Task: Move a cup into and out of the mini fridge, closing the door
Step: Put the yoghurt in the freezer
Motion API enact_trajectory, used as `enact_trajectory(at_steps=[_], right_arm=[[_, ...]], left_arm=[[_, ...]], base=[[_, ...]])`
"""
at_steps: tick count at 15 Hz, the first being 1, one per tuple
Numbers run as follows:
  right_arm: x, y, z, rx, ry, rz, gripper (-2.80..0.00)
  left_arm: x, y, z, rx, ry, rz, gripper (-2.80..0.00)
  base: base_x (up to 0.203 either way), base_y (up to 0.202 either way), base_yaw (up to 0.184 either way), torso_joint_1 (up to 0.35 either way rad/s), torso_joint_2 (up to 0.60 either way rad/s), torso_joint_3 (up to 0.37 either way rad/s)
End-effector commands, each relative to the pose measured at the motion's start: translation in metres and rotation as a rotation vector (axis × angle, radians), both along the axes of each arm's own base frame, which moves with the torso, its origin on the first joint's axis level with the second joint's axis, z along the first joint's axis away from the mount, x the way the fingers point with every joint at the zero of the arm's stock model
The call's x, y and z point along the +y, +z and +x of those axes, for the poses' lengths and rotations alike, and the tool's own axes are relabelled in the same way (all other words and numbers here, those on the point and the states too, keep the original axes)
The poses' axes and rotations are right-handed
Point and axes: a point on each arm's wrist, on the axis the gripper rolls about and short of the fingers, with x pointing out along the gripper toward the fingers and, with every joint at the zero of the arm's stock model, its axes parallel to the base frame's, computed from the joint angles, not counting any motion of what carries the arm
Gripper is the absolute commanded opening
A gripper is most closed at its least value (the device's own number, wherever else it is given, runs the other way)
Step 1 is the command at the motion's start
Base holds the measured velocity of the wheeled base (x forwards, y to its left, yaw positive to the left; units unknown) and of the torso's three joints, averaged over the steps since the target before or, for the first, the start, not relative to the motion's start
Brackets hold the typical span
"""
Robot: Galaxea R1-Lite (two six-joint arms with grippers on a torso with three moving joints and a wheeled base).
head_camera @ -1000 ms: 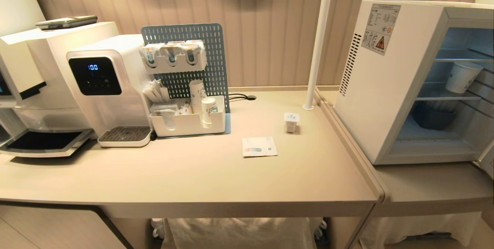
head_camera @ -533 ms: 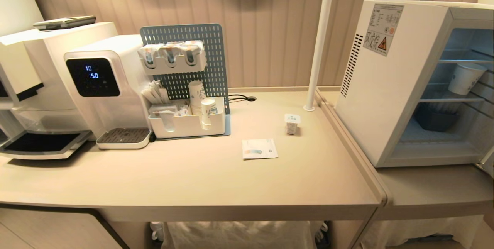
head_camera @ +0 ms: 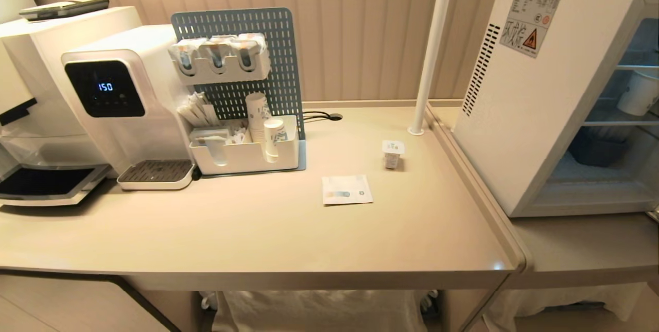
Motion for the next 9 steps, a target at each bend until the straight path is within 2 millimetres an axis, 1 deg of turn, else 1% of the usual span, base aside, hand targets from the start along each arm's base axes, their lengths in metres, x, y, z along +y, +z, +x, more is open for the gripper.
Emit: enact_trajectory(at_steps=[1, 7, 9], right_arm=[[0.0000, 0.0000, 0.0001, 0.002, 0.001, 0.000, -2.80], [0.0000, 0.0002, 0.0000, 0.002, 0.001, 0.000, -2.80], [0.0000, -0.0002, 0.0001, 0.003, 0.001, 0.000, -2.80]], left_arm=[[0.0000, 0.0000, 0.0000, 0.000, 0.000, 0.000, -2.80], [0.0000, 0.0000, 0.0000, 0.000, 0.000, 0.000, -2.80], [0.0000, 0.0000, 0.0000, 0.000, 0.000, 0.000, -2.80]], base=[[0.000, 0.000, 0.000, 0.012, 0.01, -0.193], [0.000, 0.000, 0.000, 0.002, 0.00, -0.190], [0.000, 0.000, 0.000, 0.001, 0.00, -0.068]])
